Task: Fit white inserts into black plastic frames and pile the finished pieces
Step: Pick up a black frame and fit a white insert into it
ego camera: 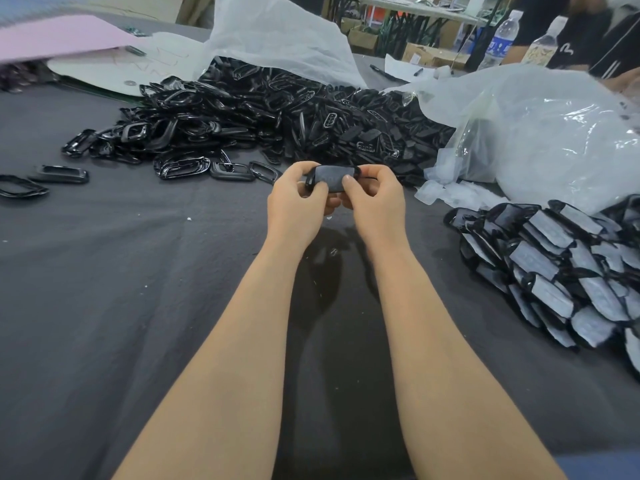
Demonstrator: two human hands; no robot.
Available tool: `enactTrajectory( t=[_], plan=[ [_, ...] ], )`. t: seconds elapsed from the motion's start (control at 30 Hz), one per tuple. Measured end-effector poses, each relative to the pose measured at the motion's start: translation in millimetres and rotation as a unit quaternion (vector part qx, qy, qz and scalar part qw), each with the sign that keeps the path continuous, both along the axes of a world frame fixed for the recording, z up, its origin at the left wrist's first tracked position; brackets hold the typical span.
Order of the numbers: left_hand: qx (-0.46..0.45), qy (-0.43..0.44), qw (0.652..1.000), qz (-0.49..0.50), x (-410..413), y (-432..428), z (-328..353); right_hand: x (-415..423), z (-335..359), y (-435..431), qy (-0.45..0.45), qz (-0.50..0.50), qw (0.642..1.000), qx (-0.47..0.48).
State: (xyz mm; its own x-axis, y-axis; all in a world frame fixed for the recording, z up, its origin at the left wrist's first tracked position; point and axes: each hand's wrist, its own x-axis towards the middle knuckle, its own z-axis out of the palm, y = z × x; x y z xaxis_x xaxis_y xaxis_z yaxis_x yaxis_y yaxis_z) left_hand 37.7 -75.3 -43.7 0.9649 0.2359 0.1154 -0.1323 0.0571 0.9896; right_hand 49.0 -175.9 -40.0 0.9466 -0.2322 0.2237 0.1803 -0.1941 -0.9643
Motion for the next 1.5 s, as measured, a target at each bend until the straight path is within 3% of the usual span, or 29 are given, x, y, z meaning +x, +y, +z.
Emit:
enactTrajectory(
  t=[0.47,0.7,0.93,1.1,1.5],
  plan=[
    [0.014,-0.005,1.0,-0.005,-0.6,0.7,-0.3,1.6,1.8,-2.2,0.016,0.002,0.998,0.069],
    [0.028,0.006,0.999,-0.02,0.8,-1.0,-1.4,2.5,-0.9,-2.6,-0.007,-0.044,0.998,-0.035],
    [0.016,0.02,1.0,0.009,4.0,0.7,-3.2,2.6,-0.2,-2.5,0.012,0.043,0.999,0.012],
    [0.031,0.013,0.999,0.0,2.4,-2.1,-1.3,2.9,-2.2,-2.7,0.002,0.01,1.0,-0.022],
    [0.049,-0.005,0.999,-0.014,0.2,0.6,-0.1,1.1,-0.4,-1.7,0.005,0.002,1.0,0.015]
  ],
)
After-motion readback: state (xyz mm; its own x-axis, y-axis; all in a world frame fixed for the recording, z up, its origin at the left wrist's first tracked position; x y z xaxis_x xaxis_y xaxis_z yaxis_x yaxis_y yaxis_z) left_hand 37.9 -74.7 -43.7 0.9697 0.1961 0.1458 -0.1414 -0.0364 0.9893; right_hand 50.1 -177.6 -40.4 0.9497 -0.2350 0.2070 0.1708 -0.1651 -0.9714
